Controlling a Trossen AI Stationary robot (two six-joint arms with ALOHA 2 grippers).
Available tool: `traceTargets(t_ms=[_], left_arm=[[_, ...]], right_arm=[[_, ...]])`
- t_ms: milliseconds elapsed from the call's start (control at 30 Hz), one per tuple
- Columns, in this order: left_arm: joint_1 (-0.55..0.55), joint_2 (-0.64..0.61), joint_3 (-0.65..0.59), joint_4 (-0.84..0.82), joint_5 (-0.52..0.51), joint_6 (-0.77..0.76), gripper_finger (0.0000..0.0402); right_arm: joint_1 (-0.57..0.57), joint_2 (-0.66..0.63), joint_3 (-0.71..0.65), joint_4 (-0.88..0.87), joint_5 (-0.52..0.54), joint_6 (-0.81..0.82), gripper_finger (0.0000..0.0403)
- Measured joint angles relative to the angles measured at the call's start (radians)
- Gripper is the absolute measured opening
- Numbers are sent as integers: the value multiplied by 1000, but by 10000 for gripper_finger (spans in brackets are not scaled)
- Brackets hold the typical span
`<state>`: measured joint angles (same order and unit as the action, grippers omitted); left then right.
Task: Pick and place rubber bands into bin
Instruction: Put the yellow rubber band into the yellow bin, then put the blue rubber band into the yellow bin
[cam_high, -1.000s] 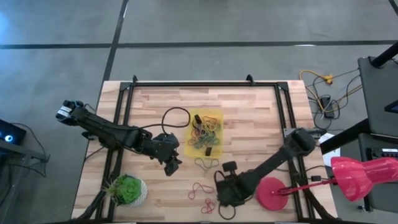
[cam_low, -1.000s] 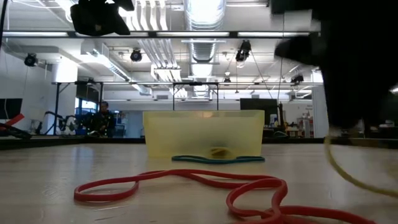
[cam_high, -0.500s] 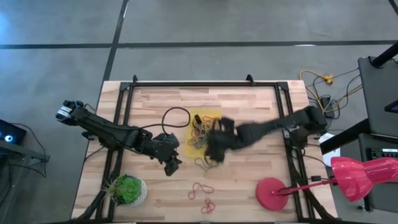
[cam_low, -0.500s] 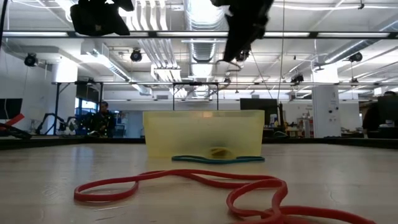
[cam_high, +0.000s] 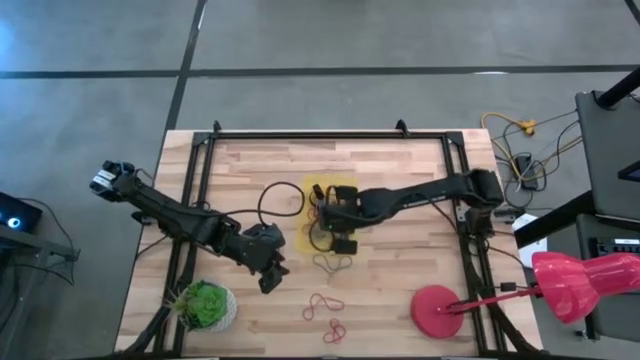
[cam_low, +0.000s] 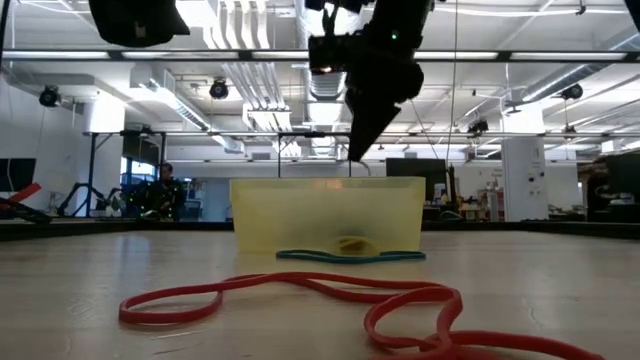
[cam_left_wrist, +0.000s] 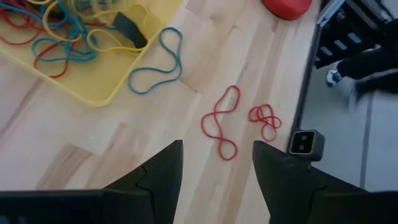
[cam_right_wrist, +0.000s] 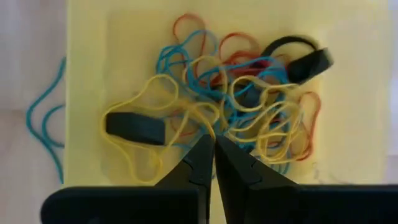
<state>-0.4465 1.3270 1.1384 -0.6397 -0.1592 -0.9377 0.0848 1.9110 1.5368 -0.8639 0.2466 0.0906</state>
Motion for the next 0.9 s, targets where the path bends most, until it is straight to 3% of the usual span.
traceTargets(t_ms=[200, 467, 667, 900], left_arm=[[1, 0, 0, 12, -4, 0, 178], [1, 0, 0, 12, -5, 1, 178], [1, 0, -23, 36, -13, 2, 178], [1, 6, -53, 80, -14, 2, 178]], right_arm=[[-4, 24, 11, 7, -11, 31, 36], [23, -19, 13, -6, -37, 60, 132], [160, -25, 10, -2, -198, -108, 185], [295, 79, 0, 70, -214, -84, 190]])
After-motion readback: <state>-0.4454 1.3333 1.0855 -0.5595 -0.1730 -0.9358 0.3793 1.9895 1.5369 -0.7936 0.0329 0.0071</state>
